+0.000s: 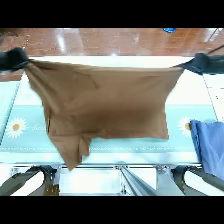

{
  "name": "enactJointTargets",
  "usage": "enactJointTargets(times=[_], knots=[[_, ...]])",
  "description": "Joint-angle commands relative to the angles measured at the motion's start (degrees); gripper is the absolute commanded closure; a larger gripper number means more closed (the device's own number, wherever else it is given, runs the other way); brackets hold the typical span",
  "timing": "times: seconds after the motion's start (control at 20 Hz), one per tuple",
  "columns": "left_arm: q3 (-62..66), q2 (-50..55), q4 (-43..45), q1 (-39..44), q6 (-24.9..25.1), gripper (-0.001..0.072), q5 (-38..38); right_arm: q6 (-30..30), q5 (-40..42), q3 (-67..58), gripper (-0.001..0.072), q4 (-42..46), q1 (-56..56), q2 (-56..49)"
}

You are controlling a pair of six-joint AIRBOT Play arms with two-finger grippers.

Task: Fold the shirts.

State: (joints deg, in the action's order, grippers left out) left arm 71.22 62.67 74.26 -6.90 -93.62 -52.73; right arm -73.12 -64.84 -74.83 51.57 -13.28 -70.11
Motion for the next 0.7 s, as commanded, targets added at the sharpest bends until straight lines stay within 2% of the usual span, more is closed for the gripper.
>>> enactJointTargets(times=[0.0,0.05,0.15,0.35,0.4,0.5,0.65], knots=[[-0.5,14.0,-5.8,0.1,-1.1,0.0690,16.2,1.9,9.1,-6.7,0.0689,-3.1,1.6,-17.6],[1.0,17.7,-7.1,0.1,-2.5,0.0690,18.0,1.1,9.1,-10.9,0.0689,-3.3,1.6,-22.3],[5.4,24.4,-8.3,0.2,-4.1,0.0690,16.9,-2.1,7.7,-18.3,0.0689,-3.3,1.6,-29.9],[12.2,32.2,-9.8,0.1,-4.2,0.0690,7.1,-5.7,2.6,-24.4,0.0689,-3.3,1.6,-36.6],[12.9,32.5,-9.8,0.1,-3.3,0.0690,4.7,-5.6,1.2,-24.4,0.0688,-2.5,1.5,-36.6],[13.8,32.2,-9.7,-0.4,2.0,0.0690,-0.1,-4.7,-3.2,-24.4,0.0689,-1.6,0.6,-36.1],[14.8,32.4,-9.1,-2.4,9.2,0.0690,-11.9,-2.4,-13.8,-24.3,0.0688,-0.8,-2.1,-35.7]])
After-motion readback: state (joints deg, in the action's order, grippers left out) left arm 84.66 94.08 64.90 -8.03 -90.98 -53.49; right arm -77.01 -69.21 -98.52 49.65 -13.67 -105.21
